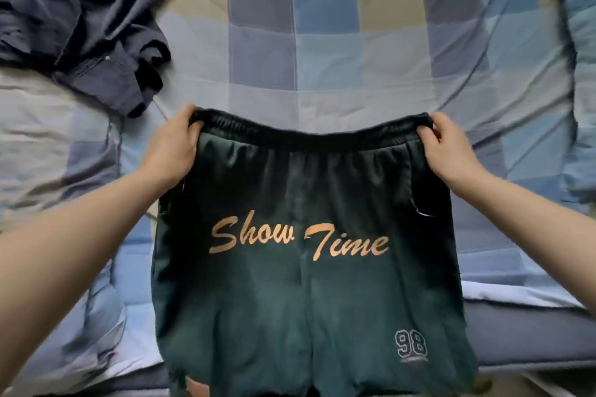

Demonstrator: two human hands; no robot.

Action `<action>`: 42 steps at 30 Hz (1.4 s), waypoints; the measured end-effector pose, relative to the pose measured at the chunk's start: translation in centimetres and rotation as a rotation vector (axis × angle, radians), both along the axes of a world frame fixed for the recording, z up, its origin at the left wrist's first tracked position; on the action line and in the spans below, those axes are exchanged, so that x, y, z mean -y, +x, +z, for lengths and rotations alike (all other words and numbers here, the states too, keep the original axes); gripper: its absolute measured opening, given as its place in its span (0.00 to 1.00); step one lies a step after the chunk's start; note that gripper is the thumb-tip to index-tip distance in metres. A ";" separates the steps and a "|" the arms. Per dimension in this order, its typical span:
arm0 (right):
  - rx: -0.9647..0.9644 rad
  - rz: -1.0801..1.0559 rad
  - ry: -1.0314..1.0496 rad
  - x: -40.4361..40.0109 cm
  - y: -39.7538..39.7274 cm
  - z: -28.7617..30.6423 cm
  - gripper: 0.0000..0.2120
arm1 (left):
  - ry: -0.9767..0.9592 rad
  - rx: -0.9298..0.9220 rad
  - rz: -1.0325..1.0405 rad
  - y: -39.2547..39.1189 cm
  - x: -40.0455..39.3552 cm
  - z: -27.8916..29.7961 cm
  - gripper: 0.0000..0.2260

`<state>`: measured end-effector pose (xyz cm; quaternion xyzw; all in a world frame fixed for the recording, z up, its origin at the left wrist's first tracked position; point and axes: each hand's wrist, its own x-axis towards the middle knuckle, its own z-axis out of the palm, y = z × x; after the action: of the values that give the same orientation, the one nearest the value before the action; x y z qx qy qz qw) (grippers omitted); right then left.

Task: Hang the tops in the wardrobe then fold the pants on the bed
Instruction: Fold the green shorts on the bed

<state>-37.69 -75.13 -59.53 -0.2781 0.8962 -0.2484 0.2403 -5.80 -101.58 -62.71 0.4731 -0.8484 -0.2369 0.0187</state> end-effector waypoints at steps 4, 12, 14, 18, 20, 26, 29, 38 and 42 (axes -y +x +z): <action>-0.154 0.065 -0.029 4.1 -4.0 2.6 0.10 | -0.137 -0.022 -0.162 -3.5 4.8 3.7 0.10; -0.250 -0.017 0.214 13.0 -6.9 1.5 0.21 | 0.071 0.168 0.093 -10.0 9.0 2.4 0.29; -0.105 0.125 0.262 11.7 -3.1 -0.8 0.20 | 0.224 0.221 0.089 -7.6 5.7 -0.1 0.26; 0.112 0.254 0.294 5.6 6.3 -4.9 0.16 | 0.480 0.136 0.169 0.2 -1.5 -4.4 0.23; 0.259 0.216 0.291 2.2 10.8 -6.5 0.14 | 0.488 0.167 0.237 4.3 -4.2 -6.0 0.21; 0.590 -0.043 0.240 -3.5 21.2 -8.4 0.06 | 0.361 0.260 0.446 12.6 -8.0 -8.0 0.21; 0.567 -0.112 0.348 -5.2 24.8 -9.2 0.07 | 0.450 0.307 0.513 15.2 -9.4 -8.3 0.19; 0.630 -0.427 0.385 -5.6 29.4 -10.3 0.20 | 0.399 0.080 0.435 19.3 -10.7 -5.3 0.06; 0.603 -0.270 0.565 -6.2 29.9 -10.2 0.13 | 0.275 0.156 0.320 22.1 -10.5 -3.3 0.08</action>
<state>-7.83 -68.95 -69.77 0.0034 0.8470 -0.0926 0.5235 16.32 -91.10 -66.03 0.6168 -0.7209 -0.3071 -0.0746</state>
